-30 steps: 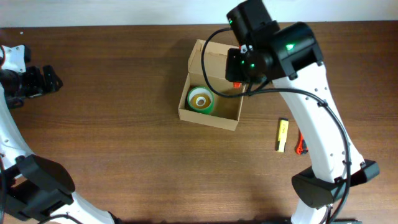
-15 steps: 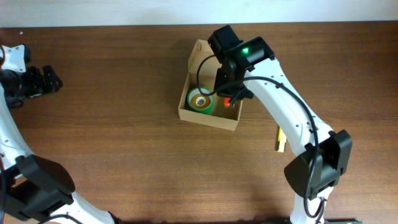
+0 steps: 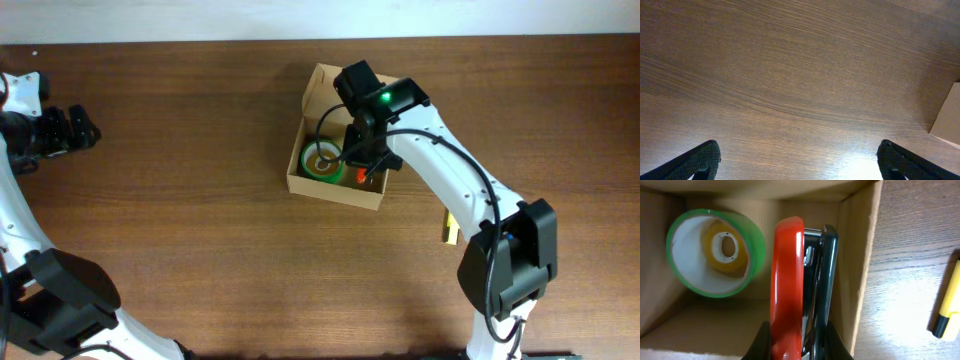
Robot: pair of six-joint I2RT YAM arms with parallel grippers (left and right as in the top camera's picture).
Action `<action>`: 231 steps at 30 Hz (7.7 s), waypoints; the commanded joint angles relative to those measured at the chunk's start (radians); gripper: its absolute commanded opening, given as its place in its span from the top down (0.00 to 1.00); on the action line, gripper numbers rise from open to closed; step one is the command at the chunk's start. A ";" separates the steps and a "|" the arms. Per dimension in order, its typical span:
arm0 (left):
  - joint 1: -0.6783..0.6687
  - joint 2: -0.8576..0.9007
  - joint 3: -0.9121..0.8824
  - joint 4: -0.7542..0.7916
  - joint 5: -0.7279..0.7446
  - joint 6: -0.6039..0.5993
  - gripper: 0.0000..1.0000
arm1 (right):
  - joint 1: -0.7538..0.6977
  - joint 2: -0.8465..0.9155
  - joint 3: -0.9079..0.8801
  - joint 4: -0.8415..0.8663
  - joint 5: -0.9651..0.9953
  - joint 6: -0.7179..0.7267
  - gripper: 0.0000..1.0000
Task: Pack container
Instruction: 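Lower the stapler into the box beside the tapes and release, then move the right gripper to the yellow highlighter and grasp it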
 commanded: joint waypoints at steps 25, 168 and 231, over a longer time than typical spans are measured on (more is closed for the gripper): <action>0.000 -0.003 -0.005 0.000 0.011 0.012 0.00 | -0.060 0.005 -0.235 0.186 -0.070 0.016 0.96; 0.000 -0.003 -0.005 0.000 0.011 0.012 0.00 | -0.459 -0.310 -0.637 0.060 -0.131 -0.364 0.69; 0.000 -0.003 -0.005 0.000 0.011 0.012 0.00 | -0.543 -0.075 -0.635 0.307 -0.143 -0.470 0.96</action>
